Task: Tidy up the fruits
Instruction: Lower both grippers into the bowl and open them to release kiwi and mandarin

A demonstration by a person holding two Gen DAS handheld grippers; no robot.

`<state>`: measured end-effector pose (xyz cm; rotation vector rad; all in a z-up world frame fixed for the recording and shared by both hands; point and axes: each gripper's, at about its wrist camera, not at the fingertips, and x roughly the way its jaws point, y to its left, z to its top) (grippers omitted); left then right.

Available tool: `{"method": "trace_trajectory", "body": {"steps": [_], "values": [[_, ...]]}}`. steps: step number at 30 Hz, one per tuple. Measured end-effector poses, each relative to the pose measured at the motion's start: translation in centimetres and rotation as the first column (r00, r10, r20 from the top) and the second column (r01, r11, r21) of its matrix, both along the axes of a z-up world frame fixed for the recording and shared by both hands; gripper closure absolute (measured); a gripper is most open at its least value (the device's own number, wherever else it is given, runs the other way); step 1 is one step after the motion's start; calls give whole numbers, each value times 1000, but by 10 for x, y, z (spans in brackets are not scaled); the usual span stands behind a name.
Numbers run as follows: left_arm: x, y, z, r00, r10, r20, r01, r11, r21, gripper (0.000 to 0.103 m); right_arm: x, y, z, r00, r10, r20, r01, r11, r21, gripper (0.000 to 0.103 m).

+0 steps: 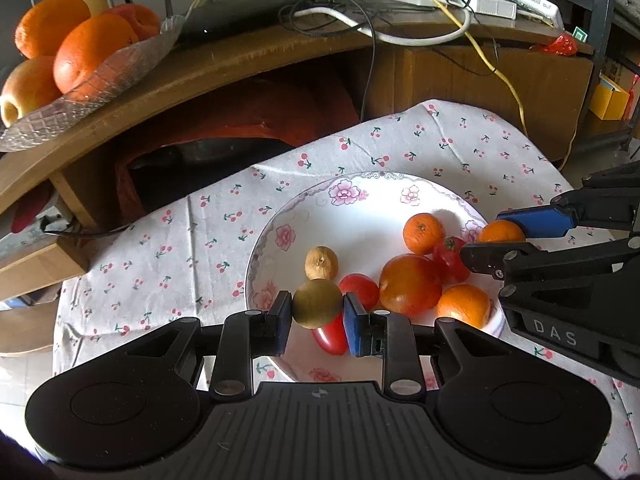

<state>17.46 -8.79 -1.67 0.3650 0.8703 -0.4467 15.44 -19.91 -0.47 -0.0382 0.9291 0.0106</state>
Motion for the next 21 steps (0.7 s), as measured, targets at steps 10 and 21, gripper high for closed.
{"method": "trace_trajectory", "body": {"steps": [10,21], "values": [[9,-9,-6,1000,-13,-19,13,1000,-2,67,13,4,-6,999,31,-6,-32,999,-5,73],[17,-11,-10,1000,-12,-24,12,1000,-7,69,26,2,-7,999,44,11,-44,999,2,73]]}}
